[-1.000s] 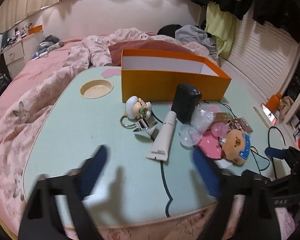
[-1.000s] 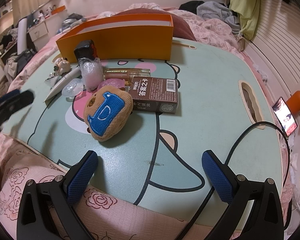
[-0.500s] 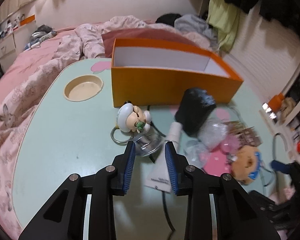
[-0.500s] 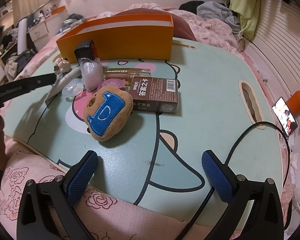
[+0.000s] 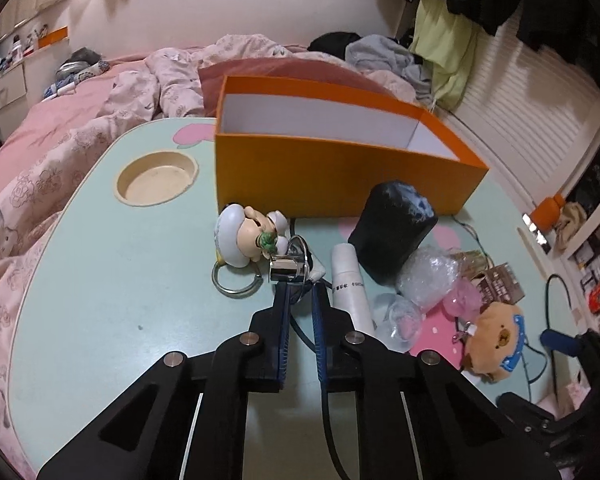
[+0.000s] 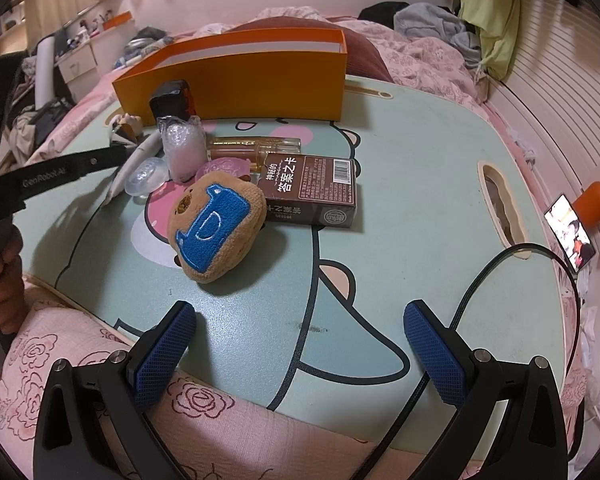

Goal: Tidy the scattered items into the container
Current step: 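Grasp the silver keychain beside the figurine with the left tool and lift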

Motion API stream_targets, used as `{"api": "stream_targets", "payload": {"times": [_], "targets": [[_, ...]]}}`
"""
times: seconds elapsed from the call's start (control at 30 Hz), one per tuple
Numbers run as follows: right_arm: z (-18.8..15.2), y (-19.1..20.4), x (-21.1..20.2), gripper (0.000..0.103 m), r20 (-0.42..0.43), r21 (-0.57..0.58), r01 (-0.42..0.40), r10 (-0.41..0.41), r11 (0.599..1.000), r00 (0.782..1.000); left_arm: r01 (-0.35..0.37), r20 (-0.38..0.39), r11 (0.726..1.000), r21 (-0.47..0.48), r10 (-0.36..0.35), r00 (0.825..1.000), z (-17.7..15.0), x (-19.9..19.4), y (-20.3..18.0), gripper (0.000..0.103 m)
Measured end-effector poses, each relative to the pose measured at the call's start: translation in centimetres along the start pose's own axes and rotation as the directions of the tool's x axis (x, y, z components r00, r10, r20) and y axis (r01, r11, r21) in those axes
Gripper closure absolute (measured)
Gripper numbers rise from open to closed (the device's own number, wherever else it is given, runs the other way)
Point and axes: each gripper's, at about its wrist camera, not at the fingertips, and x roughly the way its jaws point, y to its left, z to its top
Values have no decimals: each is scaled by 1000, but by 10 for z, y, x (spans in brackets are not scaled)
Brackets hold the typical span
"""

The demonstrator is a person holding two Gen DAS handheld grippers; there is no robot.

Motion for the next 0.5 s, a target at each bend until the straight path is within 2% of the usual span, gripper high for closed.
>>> {"api": "stream_targets", "payload": {"times": [0.1, 0.17, 0.2, 0.23, 0.3, 0.5], "targets": [[0, 0, 0, 0, 0, 0, 0, 0, 1000, 1000, 41, -22, 998, -37, -42, 999, 0, 0, 6, 85], [0, 0, 0, 0, 0, 0, 0, 0, 1000, 1000, 61, -23, 996, -62, -62, 998, 1, 2, 8, 59], [0, 0, 0, 0, 0, 0, 0, 0, 1000, 1000, 54, -15, 996, -71, -55, 998, 2, 2, 8, 52], [0, 0, 0, 0, 0, 0, 0, 0, 1000, 1000, 38, -8, 996, -75, -39, 999, 2, 2, 7, 39], [0, 0, 0, 0, 0, 0, -1, 1, 1000, 1000, 6, 8, 998, -67, -6, 1000, 6, 2, 3, 37], [0, 0, 0, 0, 0, 0, -1, 1, 1000, 1000, -45, -13, 999, -12, 45, 999, 22, 16, -9, 37]]}}
